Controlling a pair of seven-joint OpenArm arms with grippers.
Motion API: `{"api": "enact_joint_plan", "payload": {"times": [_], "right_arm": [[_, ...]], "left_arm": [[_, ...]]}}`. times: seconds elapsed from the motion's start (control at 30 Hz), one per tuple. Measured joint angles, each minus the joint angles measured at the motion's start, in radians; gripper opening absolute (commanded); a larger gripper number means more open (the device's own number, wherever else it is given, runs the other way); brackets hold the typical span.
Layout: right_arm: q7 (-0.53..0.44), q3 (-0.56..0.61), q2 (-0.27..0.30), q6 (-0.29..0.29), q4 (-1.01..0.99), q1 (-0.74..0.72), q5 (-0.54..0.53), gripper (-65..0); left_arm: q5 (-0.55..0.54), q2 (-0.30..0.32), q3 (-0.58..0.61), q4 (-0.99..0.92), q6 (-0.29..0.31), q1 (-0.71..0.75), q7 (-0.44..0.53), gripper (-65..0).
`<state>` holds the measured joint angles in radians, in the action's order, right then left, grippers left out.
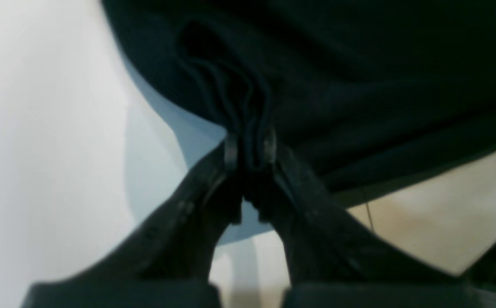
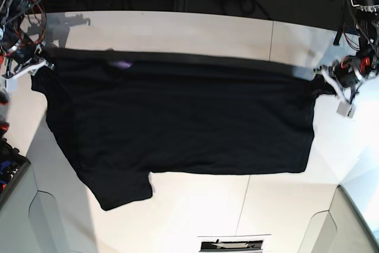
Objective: Layout the t-shirt on the table in an organized manner, then fold the t-shirt properly
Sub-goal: 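Fold the shirt lengthwise, laying the held edge over the body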
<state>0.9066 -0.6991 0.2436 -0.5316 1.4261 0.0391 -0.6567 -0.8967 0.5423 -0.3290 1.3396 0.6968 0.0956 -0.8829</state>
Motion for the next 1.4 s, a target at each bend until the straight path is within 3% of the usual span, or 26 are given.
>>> {"api": "enact_joint_plan", "payload": {"times": [0.23,0.53,0.67,0.77,0.83,1.17,1.4], "right_arm": [[0.013,-0.005,0.033,-0.001,0.148,0.150,-0.004,-65.0],[0.012,-0.005,0.039,0.000,0.179,0.230,-0.005,-65.0],[0.011,-0.005,0.039,0.000,0.179,0.229,-0.004,-65.0],[0.010,-0.005,0.039,0.001,0.179,0.229,0.000,-39.3],[0.006,-0.006,0.040,0.001,0.179,0.229,-0.003,-30.9],[-0.017,-0.049,0.072,0.001,0.194,0.215,-0.009,-30.3],[-0.101,-0.080,0.137,0.012,0.187,0.055,0.043,-30.3]], "left_arm": [[-0.002,-0.005,-0.003,0.160,0.002,0.158,0.013,-65.0],[-0.044,-0.005,-0.011,0.172,0.002,0.235,0.005,-65.0],[-0.048,-0.005,-0.011,0.172,0.001,0.234,0.004,-39.2],[-0.057,-0.004,-0.013,0.172,0.000,0.234,0.003,-35.9],[-0.071,-0.005,-0.013,0.172,0.000,0.234,0.004,-35.9],[-0.233,-0.004,-0.155,0.172,0.000,0.234,-0.109,-35.9],[-0.280,0.039,-0.206,0.174,0.000,0.233,-0.105,-35.9]]}}
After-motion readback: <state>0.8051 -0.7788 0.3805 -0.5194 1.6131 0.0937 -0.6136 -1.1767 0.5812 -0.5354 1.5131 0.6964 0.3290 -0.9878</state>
